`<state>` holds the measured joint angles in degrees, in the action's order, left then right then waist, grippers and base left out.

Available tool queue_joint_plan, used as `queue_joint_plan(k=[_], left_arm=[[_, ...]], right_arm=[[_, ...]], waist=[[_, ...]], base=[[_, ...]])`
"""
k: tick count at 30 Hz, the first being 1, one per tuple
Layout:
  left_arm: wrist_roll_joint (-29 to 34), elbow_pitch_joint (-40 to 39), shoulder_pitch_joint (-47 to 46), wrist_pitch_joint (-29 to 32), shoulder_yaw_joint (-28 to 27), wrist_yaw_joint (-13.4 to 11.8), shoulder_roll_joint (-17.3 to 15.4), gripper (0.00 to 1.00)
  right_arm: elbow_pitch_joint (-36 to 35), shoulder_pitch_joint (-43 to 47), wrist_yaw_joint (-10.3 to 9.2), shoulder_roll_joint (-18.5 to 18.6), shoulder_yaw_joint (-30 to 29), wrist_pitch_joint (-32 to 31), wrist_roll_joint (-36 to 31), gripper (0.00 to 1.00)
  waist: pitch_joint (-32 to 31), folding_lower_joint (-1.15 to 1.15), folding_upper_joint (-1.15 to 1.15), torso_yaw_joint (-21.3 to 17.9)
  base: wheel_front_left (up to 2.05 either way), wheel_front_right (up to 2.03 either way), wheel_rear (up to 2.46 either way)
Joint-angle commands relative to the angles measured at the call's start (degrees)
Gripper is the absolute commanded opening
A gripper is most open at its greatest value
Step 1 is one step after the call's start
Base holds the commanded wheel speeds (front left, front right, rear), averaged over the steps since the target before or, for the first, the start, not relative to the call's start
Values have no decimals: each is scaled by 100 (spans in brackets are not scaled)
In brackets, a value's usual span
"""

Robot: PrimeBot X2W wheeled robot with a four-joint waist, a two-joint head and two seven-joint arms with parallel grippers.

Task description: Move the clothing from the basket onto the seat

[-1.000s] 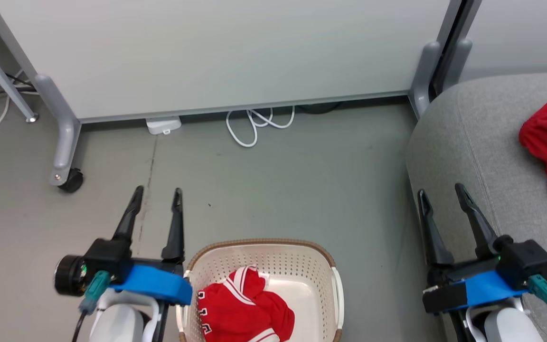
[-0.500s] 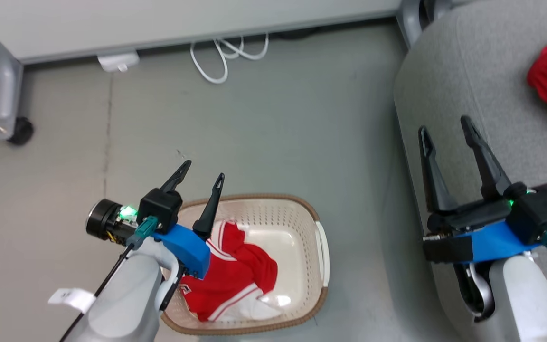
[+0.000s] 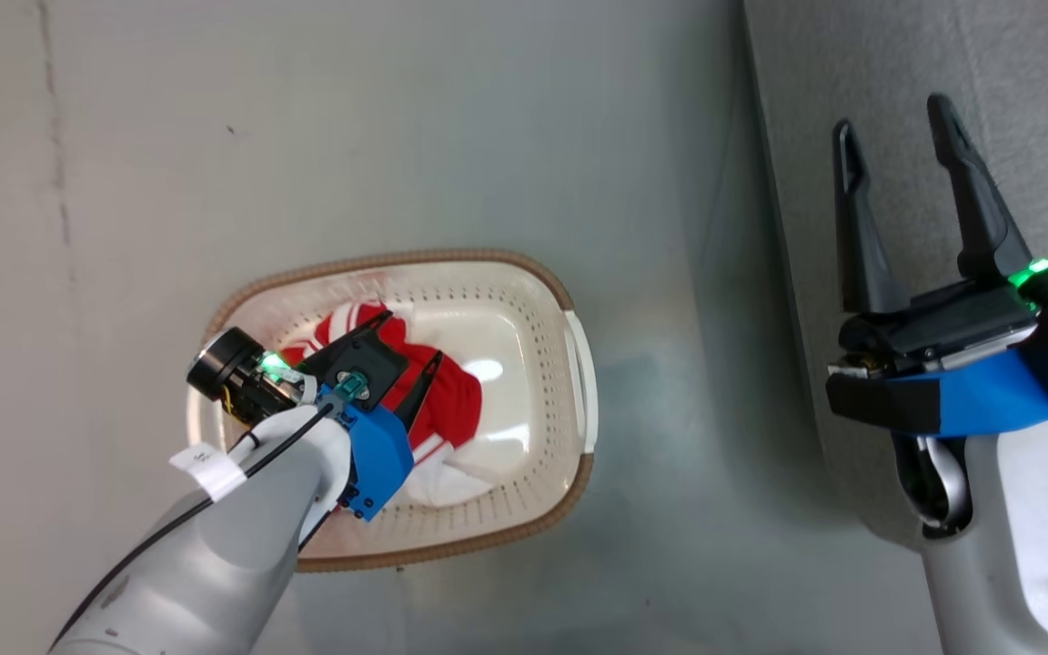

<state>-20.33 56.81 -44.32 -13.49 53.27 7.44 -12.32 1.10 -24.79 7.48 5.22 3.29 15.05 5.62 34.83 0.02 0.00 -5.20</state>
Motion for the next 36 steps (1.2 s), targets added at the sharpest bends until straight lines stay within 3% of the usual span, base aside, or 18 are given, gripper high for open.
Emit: queue_joint_plan(k=[1,8,14,26,36], left_arm=[[-92,117,-214,61,203,1,-46,100],[-629,493,-526,570,1371,1,-40,100],[-1096,514,-772,954,1874,1,-122,100],[-1346,489,-969,1848,2021,1,-347,100],[-925,1020,-1316,1889,2020,1,-318,100]], right_arm=[[-58,-166,3,28,11,20,-24,100],[-219,-375,3,19,66,21,-65,100],[-408,-495,3,6,61,20,-110,100],[-880,-485,3,-130,28,21,-121,100],[-1104,-494,3,-181,-4,21,-181,100]], waist=[[454,-2,0,-153],[947,-2,0,-256],[1406,-2,0,-342],[2119,-2,0,-530],[2489,-2,0,-618]], base=[[0,0,0],[0,0,0],[0,0,0],[0,0,0],[0,0,0]])
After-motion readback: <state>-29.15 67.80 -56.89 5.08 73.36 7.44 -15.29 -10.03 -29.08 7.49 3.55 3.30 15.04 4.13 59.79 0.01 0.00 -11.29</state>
